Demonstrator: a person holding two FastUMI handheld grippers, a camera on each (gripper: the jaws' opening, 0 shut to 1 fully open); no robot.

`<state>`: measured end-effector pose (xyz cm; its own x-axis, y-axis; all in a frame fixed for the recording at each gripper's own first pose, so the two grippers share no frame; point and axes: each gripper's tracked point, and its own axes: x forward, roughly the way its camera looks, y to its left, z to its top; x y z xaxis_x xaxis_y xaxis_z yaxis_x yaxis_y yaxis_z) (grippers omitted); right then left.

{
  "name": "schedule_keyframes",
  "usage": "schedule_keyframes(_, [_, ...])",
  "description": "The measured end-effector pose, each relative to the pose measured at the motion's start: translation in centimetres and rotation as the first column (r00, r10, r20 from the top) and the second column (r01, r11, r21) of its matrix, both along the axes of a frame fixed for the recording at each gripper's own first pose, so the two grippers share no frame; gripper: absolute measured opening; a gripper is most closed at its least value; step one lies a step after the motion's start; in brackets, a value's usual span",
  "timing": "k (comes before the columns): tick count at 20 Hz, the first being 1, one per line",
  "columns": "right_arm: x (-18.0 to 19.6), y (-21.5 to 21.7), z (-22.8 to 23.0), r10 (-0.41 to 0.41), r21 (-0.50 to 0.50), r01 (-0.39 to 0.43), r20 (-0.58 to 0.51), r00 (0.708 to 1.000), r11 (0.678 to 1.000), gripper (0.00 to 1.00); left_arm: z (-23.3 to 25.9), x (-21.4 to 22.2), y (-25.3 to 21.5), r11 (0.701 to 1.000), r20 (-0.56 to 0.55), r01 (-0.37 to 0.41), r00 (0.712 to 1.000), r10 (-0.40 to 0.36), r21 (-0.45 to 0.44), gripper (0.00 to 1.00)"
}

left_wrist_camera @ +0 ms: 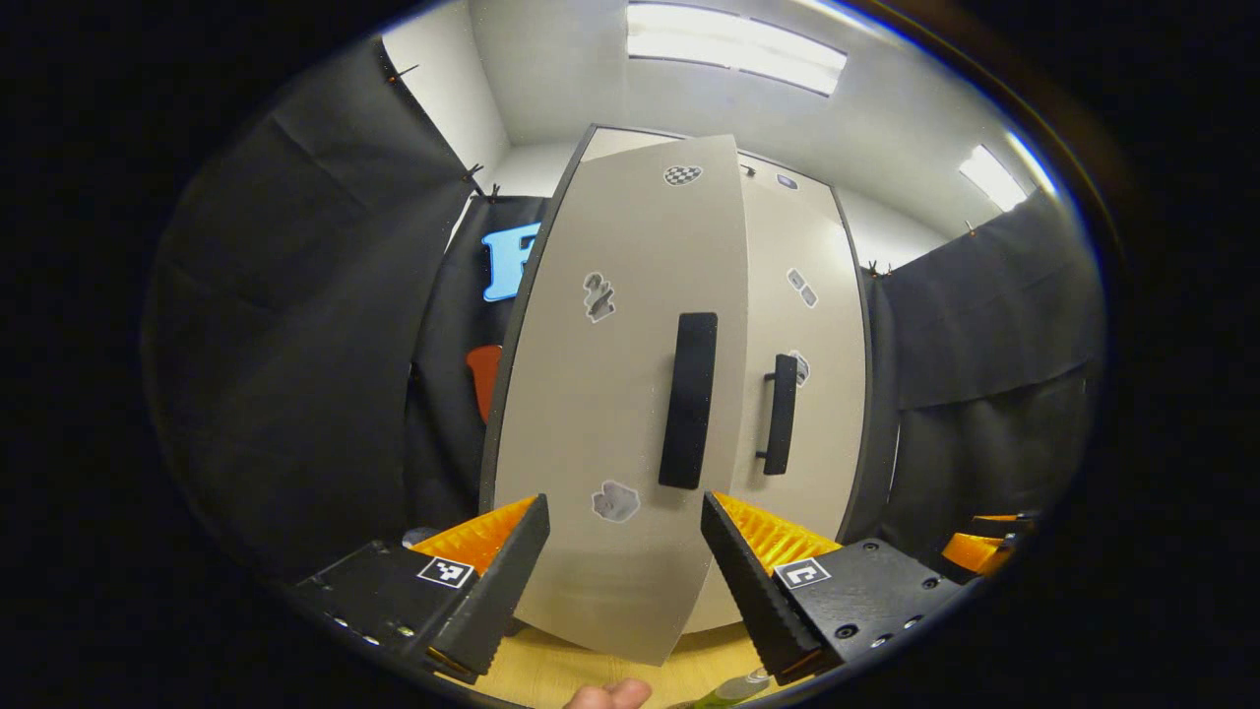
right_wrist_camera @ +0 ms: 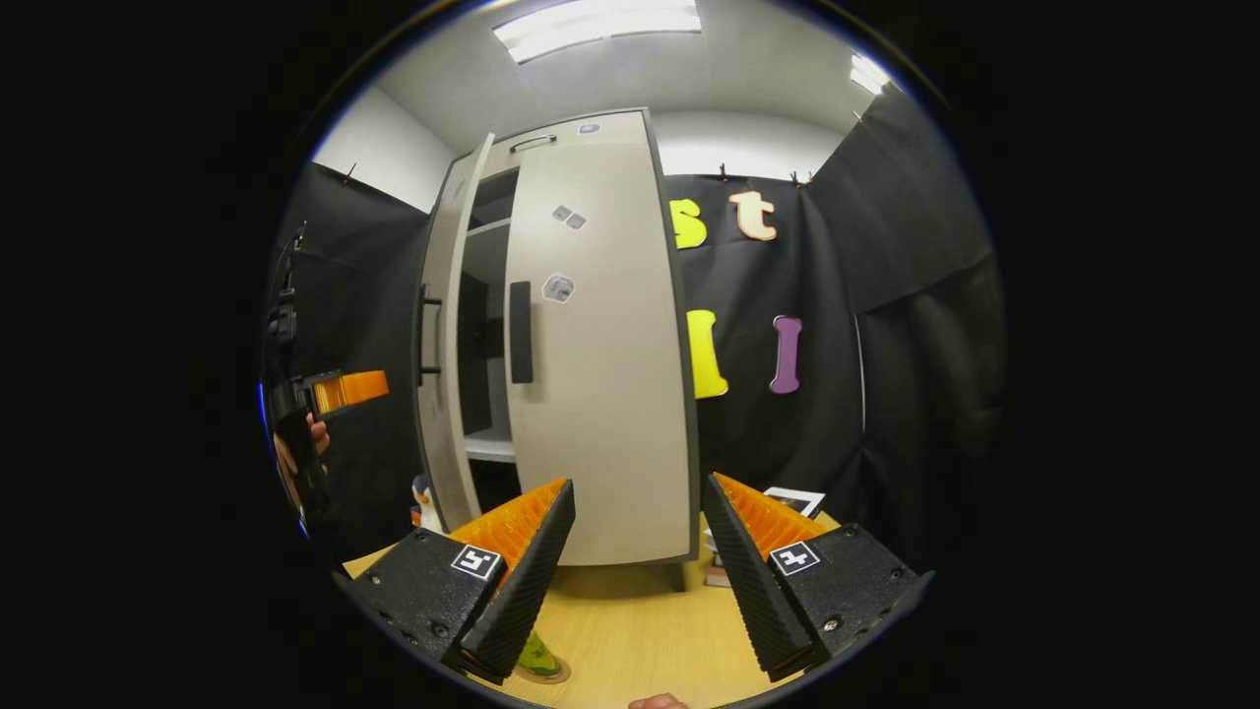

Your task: Grasp the bottle in the cabinet with the left hand and place it on the coaster, then close the right door with the right hand and the left door with the left hand.

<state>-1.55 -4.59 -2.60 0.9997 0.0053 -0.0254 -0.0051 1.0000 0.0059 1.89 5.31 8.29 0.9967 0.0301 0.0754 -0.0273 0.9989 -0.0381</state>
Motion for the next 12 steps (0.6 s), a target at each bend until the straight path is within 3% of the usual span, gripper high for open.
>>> schedule_keyframes(2, [0.2, 0.6, -0.6, 0.016, -0.005, -0.016, -0.014, 1.0, 1.0, 0.82, -1.9, -1.0, -0.2, 1.0, -0.007, -0.02, 1.0, 0.02, -0.014, 0.95])
schedule_keyframes(5, [0.6, 1.3, -1.2, 0.021, -0.014, -0.021, -0.017, 1.0, 1.0, 0.82, -4.3, -2.4, -1.2, 0.998, -0.011, -0.02, 1.0, 0.019, -0.056, 0.99])
schedule_keyframes(6, [0.7, 1.5, -1.4, 0.028, -0.013, -0.028, -0.019, 0.999, 1.0, 0.82, -5.0, -2.7, -1.4, 0.998, -0.014, -0.019, 1.0, 0.018, -0.056, 0.95])
schedule_keyframes(12, [-0.1, 2.3, -2.2, 0.044, -0.012, -0.044, -0.05, 0.998, 0.999, 0.82, -8.5, -3.8, -2.3, 0.999, -0.067, -0.039, 0.997, 0.038, -0.01, 0.95])
